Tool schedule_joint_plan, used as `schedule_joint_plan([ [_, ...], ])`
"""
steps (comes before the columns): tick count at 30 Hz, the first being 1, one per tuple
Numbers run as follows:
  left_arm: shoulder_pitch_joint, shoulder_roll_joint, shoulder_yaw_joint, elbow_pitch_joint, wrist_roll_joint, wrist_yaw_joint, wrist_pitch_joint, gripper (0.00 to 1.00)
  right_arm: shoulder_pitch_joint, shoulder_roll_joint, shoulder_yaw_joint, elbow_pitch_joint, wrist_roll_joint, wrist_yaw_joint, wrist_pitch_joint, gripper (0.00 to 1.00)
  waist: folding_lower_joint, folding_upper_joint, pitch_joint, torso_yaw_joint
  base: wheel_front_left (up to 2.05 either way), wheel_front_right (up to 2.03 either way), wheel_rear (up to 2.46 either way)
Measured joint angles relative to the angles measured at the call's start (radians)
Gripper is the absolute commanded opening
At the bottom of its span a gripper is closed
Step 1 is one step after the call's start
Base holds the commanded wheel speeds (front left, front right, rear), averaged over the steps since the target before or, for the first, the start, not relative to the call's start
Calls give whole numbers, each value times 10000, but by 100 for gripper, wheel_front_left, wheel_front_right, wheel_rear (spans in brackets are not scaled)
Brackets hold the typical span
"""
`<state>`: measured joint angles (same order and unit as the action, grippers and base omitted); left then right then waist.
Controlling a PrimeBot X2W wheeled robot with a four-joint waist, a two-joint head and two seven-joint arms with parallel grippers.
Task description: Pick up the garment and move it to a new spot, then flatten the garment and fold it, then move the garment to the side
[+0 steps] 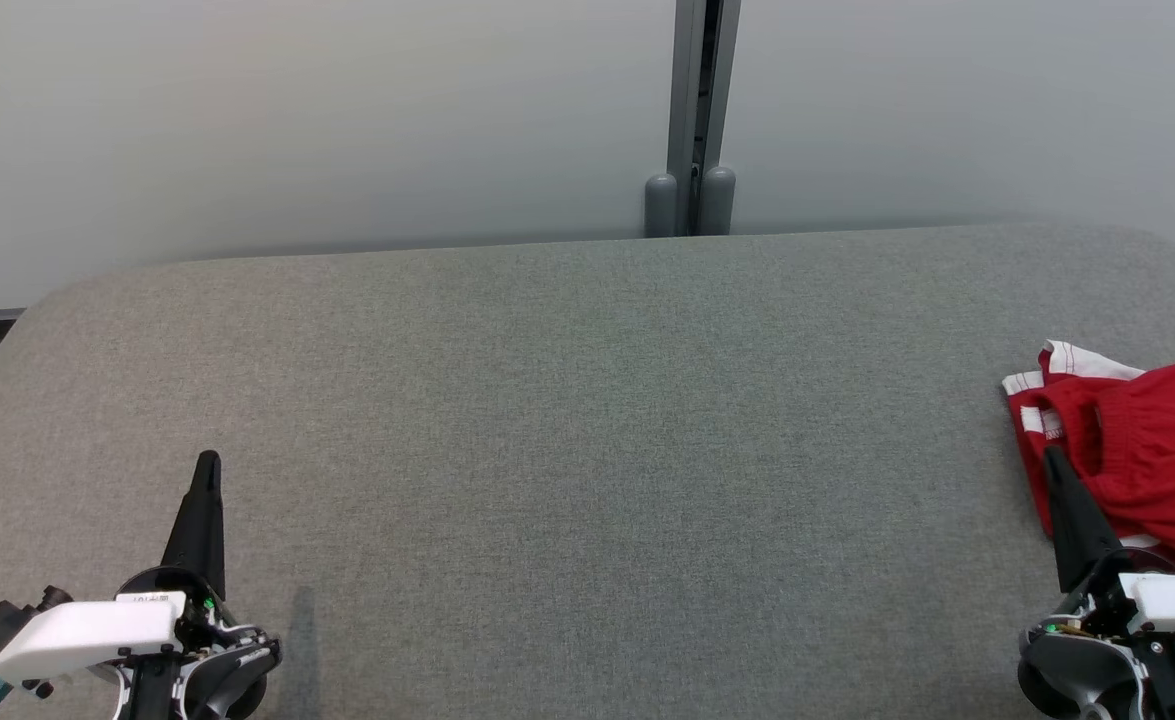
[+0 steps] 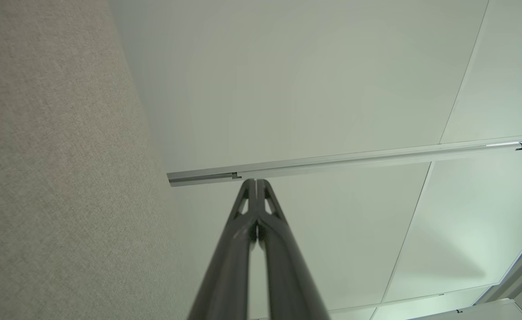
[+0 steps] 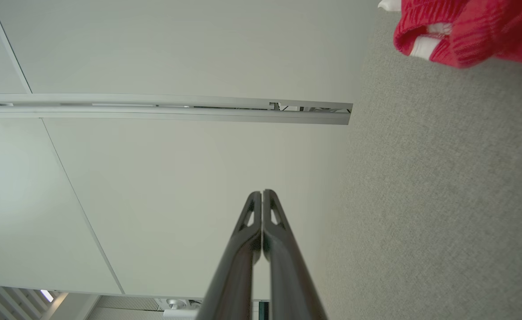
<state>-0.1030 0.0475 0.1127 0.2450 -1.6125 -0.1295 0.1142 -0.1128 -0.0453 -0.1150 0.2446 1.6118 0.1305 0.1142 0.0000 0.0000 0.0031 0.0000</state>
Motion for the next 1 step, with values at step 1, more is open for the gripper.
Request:
schedule_joint_plan([
  [1, 0, 0, 0, 0, 0, 0, 0, 0, 0, 0, -2, 0, 0, 0, 0, 0, 0, 0, 0, 0, 0, 0, 0],
])
